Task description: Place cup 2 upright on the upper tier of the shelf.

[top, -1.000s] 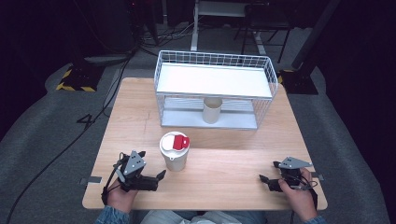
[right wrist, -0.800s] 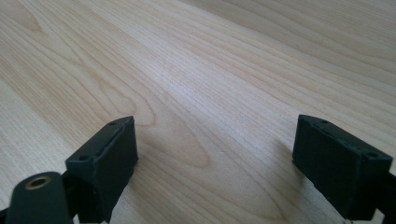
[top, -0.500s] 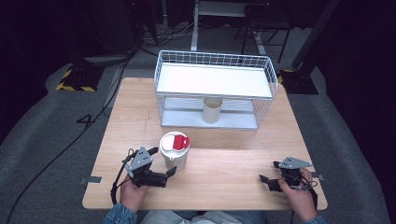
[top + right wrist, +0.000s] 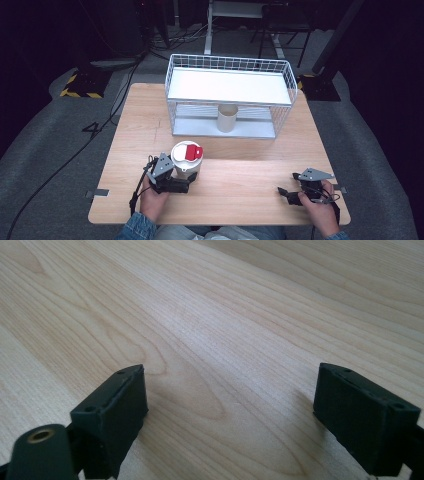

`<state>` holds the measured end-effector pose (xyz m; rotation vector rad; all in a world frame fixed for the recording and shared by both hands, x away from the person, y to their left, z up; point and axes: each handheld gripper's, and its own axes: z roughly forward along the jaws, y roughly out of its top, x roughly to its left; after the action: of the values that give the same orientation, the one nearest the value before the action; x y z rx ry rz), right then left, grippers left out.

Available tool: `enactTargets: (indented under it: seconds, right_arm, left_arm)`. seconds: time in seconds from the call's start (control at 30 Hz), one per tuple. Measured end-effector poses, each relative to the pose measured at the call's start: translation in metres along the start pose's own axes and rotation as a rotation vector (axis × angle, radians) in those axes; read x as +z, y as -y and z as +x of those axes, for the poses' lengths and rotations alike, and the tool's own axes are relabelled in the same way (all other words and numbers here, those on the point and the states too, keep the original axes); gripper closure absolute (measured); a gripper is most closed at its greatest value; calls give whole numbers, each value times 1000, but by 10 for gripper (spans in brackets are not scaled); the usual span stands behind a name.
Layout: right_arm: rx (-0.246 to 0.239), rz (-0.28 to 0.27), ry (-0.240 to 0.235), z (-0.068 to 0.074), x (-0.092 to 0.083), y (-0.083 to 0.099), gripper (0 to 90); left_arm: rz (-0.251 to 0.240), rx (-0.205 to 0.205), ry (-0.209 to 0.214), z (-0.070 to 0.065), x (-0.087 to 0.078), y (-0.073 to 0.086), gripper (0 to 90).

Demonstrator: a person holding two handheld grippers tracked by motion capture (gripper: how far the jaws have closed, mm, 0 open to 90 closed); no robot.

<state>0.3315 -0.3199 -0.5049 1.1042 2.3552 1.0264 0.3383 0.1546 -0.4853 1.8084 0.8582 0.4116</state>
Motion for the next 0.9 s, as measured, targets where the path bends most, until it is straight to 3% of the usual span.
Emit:
enactTargets:
  seconds: [0.2,0.47,0.73,0.8,0.9]
  right_arm:
    - [0,0,-1,0,0,0,140]
    - [1,0,-2,0,0,0,140]
    - [1,0,-2,0,0,0,140]
    - [1,-1,-2,0,0,0,140]
    - [1,-1,-2,0,0,0,140]
  left_arm:
    - [-24,-4,-2,0,5,1,1]
    - [-31,-45,3,-1,9,3,3]
    - [-50,-25,-4,-2,8,5,35]
    - [-60,-9,-2,-3,8,6,78]
    - [-64,27,-33,-7,7,6,98]
